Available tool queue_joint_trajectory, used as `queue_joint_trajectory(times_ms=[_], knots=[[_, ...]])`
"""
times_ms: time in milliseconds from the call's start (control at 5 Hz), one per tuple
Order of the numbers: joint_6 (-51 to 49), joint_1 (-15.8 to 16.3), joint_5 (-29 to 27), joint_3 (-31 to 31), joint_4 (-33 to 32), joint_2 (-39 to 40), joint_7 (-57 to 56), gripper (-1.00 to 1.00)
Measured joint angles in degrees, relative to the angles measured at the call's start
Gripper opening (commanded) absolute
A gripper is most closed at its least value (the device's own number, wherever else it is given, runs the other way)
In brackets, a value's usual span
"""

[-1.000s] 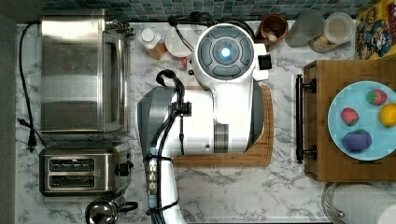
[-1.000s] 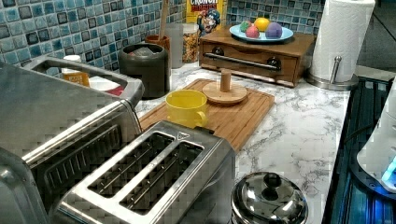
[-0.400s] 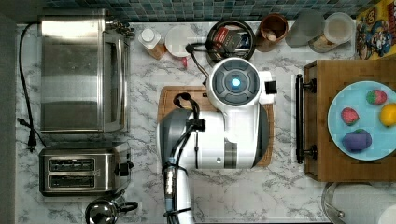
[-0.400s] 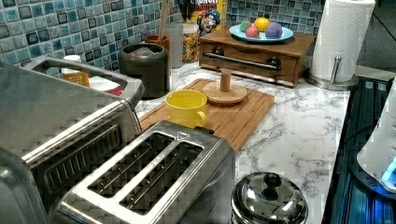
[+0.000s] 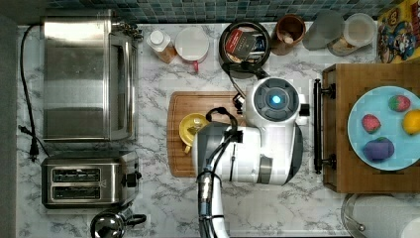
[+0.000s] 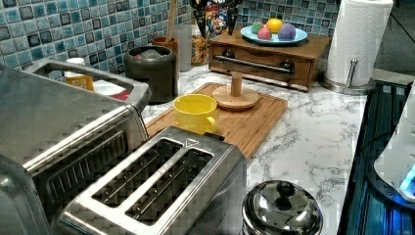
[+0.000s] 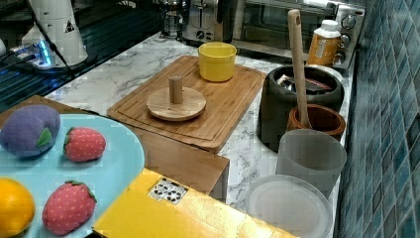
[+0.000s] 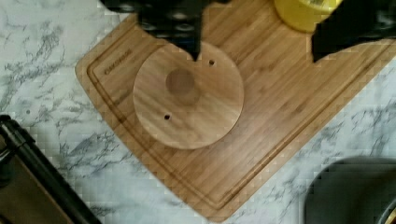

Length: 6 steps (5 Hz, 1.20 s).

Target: Open the lid of the tea container.

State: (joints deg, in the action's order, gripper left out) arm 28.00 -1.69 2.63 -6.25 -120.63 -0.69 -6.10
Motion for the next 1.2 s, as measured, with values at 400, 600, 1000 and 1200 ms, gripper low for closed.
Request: queue_joint_trajectory(times_ms=[400, 600, 1000, 1200], knots=[[5.3, -3.3, 0.1, -1.0, -6.0, -0.4, 0.0, 1.00], [6.9, -3.7, 1.5, -1.4, -8.7, -0.4, 1.1, 1.00], [12.4, -3.7, 1.6, -0.7, -9.7, 2.8, 2.2, 1.00], [13.9, -3.6, 1.6, -1.4, -9.7, 5.7, 2.2, 1.00]])
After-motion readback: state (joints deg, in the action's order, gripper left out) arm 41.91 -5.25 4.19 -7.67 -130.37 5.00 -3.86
